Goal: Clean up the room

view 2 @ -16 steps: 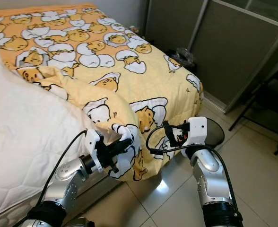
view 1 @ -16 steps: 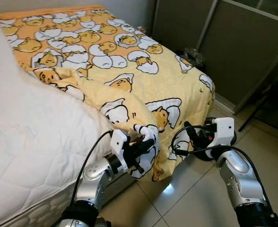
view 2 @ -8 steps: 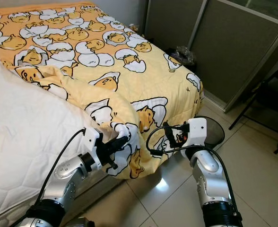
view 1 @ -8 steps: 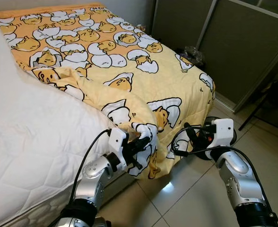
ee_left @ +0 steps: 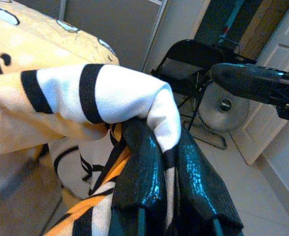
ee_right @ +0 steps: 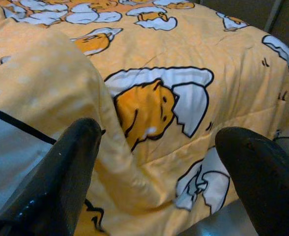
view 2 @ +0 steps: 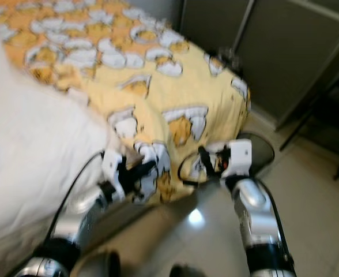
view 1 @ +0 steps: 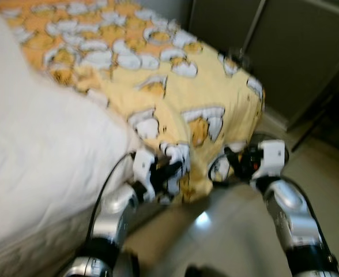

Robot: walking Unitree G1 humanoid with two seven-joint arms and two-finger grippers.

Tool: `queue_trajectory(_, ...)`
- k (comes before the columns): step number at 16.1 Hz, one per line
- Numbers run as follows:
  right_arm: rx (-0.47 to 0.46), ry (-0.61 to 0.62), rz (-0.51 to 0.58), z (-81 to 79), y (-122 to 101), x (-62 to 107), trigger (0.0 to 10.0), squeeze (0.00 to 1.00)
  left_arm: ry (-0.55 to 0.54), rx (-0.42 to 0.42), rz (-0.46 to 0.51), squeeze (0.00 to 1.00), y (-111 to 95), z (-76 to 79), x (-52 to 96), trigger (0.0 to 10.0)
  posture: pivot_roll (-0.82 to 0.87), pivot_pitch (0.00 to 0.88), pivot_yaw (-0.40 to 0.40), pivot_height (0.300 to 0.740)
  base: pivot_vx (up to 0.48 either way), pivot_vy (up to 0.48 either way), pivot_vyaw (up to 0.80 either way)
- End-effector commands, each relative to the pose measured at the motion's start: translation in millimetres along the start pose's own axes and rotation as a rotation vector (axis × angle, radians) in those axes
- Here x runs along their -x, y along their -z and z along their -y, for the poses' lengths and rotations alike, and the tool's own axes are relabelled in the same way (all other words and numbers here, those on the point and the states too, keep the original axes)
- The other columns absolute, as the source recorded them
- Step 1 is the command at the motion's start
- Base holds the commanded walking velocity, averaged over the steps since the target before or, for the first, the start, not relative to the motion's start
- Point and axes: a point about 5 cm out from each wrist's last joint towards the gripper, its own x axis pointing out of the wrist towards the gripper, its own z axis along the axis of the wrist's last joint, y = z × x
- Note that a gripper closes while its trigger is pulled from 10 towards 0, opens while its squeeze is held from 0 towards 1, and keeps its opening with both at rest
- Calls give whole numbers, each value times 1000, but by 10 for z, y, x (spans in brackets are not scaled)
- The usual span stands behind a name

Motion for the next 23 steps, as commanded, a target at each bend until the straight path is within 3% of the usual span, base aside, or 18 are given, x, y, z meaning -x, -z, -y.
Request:
queue_trajectory(1, 2, 23, -1, 59, 18, 34, 10000, 0, 14, -17, -12, 0, -21, 25, -62, 10000, -62, 0, -69, 740, 0, 0, 0)
queue_trajectory(6, 6, 22, -3, 52, 33, 49, 10000, 0, 10, -41, -24, 0, -24, 56, -130, 10000, -70, 0, -66, 740, 0, 0, 0)
queue_trajectory(10, 16, 11, -13, 47, 52, 71, 10000, 0, 44, -129, -143, 0, 134, 191, -250, 10000, -75, 0, -74, 740, 0, 0, 0)
queue_trajectory(11, 24, 4, -16, 41, 58, 82, 10000, 0, 53, -97, -145, 1000, 146, 211, -276, 10000, -75, 0, -74, 740, 0, 0, 0)
queue_trajectory(13, 28, 1, -19, 30, 69, 94, 10000, 0, 99, -53, -148, 1000, 173, 278, -304, 10000, -82, 0, -71, 740, 0, 0, 0)
queue_trajectory(23, 28, 1, -19, 30, 69, 94, 10000, 0, 99, -53, -148, 1000, 173, 278, -304, 10000, -82, 0, -71, 740, 0, 0, 0)
